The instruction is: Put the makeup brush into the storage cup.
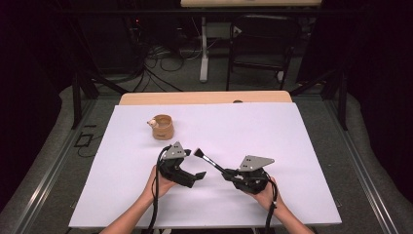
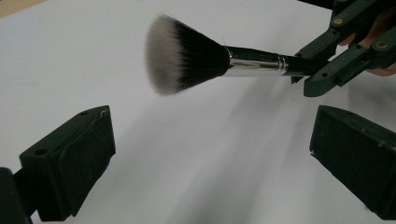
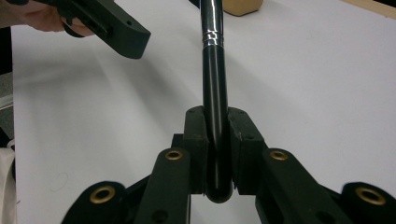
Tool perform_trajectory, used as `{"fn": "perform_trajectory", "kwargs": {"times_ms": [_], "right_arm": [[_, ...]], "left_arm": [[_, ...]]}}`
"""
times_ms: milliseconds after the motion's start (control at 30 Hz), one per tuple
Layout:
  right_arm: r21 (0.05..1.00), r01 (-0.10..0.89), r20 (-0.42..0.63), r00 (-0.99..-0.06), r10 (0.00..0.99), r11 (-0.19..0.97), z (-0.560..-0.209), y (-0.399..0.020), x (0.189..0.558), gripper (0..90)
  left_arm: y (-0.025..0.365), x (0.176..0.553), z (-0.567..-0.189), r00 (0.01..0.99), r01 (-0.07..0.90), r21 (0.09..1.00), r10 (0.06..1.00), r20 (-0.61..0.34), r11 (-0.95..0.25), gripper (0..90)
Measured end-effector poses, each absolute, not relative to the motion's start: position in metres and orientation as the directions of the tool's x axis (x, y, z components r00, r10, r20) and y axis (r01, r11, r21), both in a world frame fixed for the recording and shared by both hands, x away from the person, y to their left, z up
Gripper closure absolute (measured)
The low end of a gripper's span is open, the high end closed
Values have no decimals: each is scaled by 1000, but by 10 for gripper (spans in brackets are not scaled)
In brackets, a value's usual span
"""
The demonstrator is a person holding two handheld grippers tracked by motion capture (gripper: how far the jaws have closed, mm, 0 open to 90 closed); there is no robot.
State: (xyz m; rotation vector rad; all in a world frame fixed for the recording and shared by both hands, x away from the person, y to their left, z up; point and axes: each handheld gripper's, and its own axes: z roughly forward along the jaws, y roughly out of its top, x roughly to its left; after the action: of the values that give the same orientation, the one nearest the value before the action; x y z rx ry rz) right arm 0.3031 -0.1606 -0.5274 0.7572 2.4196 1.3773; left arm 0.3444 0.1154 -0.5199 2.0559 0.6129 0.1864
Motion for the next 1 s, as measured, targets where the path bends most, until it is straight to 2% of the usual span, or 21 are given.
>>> {"fn": "perform_trajectory", "kwargs": {"times_ms": [467, 633, 867, 900, 1000], "right_arm": [[872, 315, 43, -811, 583, 373, -526, -149, 305, 792], [864, 336, 50, -798, 600, 375, -529, -143, 307, 792], [861, 355, 74, -796, 601, 364, -534, -141, 309, 792], [860, 360, 77, -791, 606, 361, -535, -139, 308, 792], [860, 362, 79, -792, 606, 361, -537, -138, 308, 792]], "left_arm": [[102, 341, -520, 865, 362, 838, 483, -138, -409, 159], [101, 341, -519, 867, 355, 851, 476, -145, -387, 283], [102, 344, -523, 847, 403, 854, 488, -211, -330, 394], [102, 344, -523, 844, 406, 854, 491, -215, -325, 433], [100, 344, -524, 837, 411, 858, 500, -221, -309, 460]]}}
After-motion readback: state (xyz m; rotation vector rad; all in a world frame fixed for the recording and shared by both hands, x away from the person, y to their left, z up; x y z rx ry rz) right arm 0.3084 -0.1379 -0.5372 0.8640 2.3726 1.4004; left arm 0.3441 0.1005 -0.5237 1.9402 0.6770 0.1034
